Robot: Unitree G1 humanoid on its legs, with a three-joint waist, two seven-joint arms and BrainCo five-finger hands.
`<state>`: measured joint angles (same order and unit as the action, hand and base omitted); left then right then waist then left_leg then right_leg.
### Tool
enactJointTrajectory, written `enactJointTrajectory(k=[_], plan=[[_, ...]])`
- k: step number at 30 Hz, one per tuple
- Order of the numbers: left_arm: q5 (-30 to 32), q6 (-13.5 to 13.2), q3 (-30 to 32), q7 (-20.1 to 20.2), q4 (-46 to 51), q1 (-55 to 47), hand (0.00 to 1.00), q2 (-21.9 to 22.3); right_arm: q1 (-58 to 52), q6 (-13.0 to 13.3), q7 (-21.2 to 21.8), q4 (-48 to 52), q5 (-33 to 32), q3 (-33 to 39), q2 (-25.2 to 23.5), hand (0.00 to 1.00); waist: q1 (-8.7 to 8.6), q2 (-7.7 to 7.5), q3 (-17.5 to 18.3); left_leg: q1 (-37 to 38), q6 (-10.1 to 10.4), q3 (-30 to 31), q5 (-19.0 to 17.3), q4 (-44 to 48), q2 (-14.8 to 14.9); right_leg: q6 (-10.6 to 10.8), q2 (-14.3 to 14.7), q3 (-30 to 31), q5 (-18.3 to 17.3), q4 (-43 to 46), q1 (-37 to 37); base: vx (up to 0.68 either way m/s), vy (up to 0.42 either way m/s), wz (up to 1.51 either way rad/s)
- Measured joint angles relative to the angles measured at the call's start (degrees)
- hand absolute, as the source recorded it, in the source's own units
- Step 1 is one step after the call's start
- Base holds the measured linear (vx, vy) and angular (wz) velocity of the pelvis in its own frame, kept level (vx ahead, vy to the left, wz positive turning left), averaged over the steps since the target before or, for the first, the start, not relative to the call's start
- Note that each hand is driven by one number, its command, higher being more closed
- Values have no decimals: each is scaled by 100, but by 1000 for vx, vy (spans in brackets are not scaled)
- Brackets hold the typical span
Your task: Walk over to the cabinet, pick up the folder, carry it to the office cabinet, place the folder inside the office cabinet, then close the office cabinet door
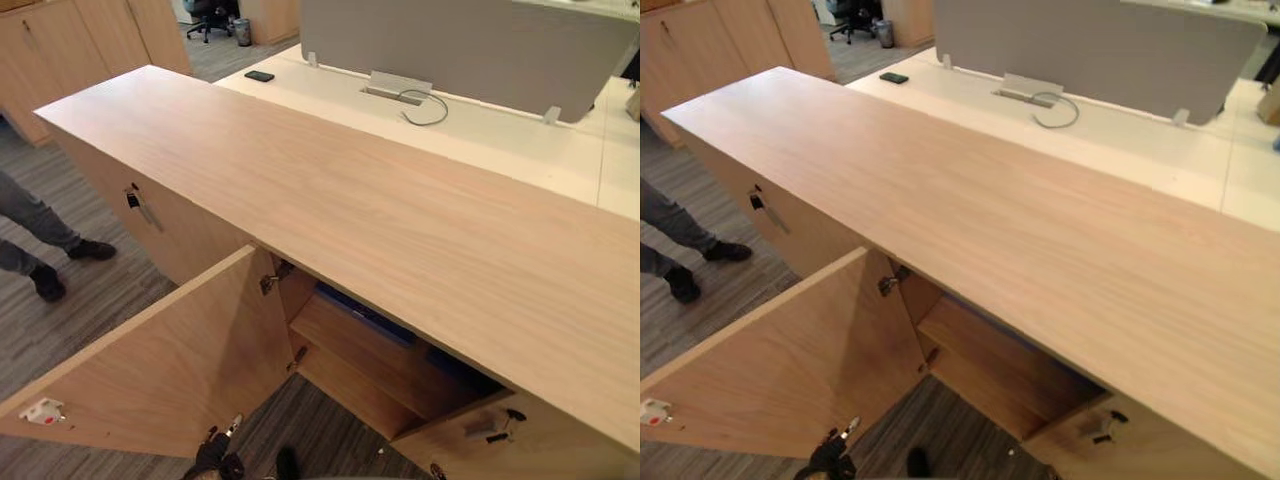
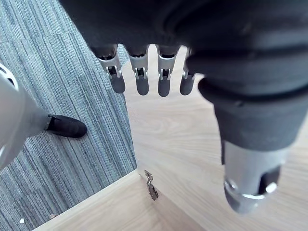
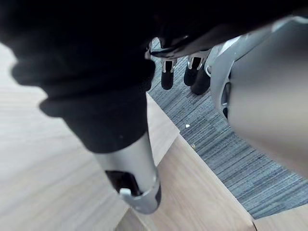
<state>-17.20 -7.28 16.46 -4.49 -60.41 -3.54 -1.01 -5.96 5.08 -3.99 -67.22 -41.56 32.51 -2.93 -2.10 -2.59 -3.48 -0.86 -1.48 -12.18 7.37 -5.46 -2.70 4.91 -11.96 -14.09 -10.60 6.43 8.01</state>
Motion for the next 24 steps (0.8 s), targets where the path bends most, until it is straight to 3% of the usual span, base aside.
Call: enactJointTrajectory(k=[10,18,24], plan=[[45,3,-94,8,-360,2,0,-201,89,-8,0,-282,3,-5,92,0,0,-46,-16,129,120,84,-73,-5,57,-37,114,-23,-1,-112,212,-4,-36,3],[34,9,-82,7,-479,-156,0,-267,82,-13,2,-427,35,-5,147,0,-11,-84,-43,175,145,130,-89,-5,99,-199,186,-39,-43,-240,336,-13,-17,2],[29,-9,-103,-4,-461,-152,0,-285,88,-54,-1,-444,252,12,141,0,-6,-135,-92,88,112,429,-31,-1,-1,-213,151,-348,-51,-209,406,18,-4,28]])
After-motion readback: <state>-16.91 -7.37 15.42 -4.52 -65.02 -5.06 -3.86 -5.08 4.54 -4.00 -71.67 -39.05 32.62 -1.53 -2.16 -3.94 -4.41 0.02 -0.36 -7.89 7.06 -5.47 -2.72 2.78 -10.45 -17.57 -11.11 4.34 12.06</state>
